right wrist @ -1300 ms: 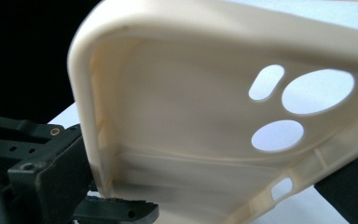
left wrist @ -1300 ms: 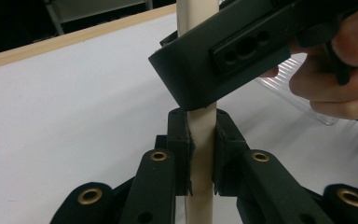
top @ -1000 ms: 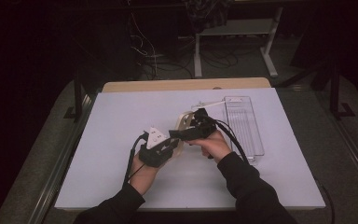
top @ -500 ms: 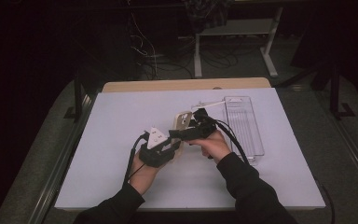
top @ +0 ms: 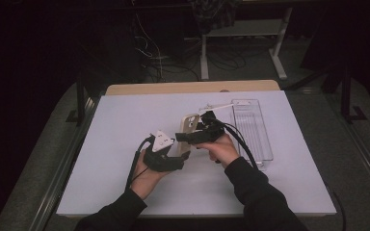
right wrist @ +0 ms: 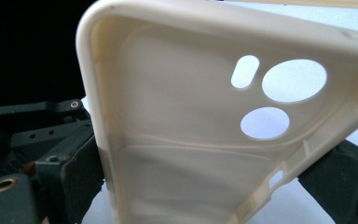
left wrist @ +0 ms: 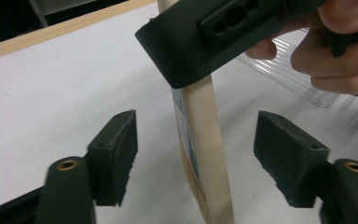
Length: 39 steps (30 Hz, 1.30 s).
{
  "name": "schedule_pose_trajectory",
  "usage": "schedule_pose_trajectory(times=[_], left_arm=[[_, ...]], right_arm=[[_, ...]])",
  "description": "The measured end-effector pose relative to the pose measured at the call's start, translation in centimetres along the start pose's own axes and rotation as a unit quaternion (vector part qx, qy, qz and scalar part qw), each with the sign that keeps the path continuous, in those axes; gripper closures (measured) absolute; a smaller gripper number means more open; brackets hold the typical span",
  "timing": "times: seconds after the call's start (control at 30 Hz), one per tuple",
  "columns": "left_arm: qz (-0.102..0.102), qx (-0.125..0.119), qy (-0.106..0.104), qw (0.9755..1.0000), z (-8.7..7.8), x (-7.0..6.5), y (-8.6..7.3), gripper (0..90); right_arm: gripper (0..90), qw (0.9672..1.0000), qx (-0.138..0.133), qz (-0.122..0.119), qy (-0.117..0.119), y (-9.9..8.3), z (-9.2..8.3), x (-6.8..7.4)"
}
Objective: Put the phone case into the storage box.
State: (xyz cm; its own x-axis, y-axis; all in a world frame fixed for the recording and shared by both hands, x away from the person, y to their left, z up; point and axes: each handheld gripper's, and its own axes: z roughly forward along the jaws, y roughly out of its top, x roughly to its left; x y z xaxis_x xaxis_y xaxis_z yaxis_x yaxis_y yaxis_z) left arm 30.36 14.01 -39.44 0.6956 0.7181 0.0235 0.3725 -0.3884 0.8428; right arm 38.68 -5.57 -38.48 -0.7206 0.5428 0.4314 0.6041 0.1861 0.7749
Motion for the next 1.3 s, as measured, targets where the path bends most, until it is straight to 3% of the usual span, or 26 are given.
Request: schedule_pose_trajectory(times=[0.33, 0.37, 0.4, 0.5, 0.53, 0.63, 0.73, 0.97, 1.0, 1.3], left_arm=[[0.003, 0.024, -0.051, 0.9984, -0.9, 1.7, -0.2, 8.3], [0.01, 0.031, -0.057, 0.9978, -1.0, 2.0, -0.2, 7.0], [0.001, 0.03, -0.067, 0.9973, -1.2, 2.1, -0.2, 6.2], [0.002, 0.035, -0.076, 0.9965, -1.6, 2.7, -0.3, 3.8], [0.013, 0.043, -0.078, 0.996, -1.8, 3.1, -0.3, 2.9], [0.011, 0.045, -0.086, 0.9952, -2.2, 3.6, -0.6, 1.5], [0.023, 0.055, -0.092, 0.9939, -2.5, 4.2, -1.0, 1.6], [0.028, 0.059, -0.109, 0.9919, -3.1, 5.3, -2.2, 1.6], [0.022, 0.056, -0.109, 0.9922, -3.2, 5.4, -2.6, 1.6], [0.031, 0.077, -0.094, 0.9921, -4.5, 6.9, -5.4, 1.7]], right_arm=[[7.2, 1.0, 0.001, 0.002, -0.007, 0.1, -0.3, -0.1], [7.3, 1.0, 0.001, 0.001, -0.007, 0.1, -0.3, -0.1], [7.3, 1.0, 0.001, 0.001, -0.007, 0.1, -0.3, -0.1], [7.3, 0.9999, 0.002, -0.003, -0.01, 0.1, -0.3, -0.1], [7.3, 0.9999, 0.002, -0.003, -0.01, 0.1, -0.3, -0.1], [7.3, 0.9999, 0.001, -0.005, -0.009, 0.1, -0.3, -0.1], [7.3, 0.9999, 0.001, -0.003, -0.01, 0.1, -0.4, -0.1], [7.4, 0.9999, -0.005, -0.001, -0.01, 0.3, -0.9, -0.1], [7.4, 0.9999, -0.005, -0.002, -0.01, 0.3, -0.9, -0.1], [7.5, 0.9998, -0.013, -0.005, -0.014, 0.6, -1.4, -0.2]])
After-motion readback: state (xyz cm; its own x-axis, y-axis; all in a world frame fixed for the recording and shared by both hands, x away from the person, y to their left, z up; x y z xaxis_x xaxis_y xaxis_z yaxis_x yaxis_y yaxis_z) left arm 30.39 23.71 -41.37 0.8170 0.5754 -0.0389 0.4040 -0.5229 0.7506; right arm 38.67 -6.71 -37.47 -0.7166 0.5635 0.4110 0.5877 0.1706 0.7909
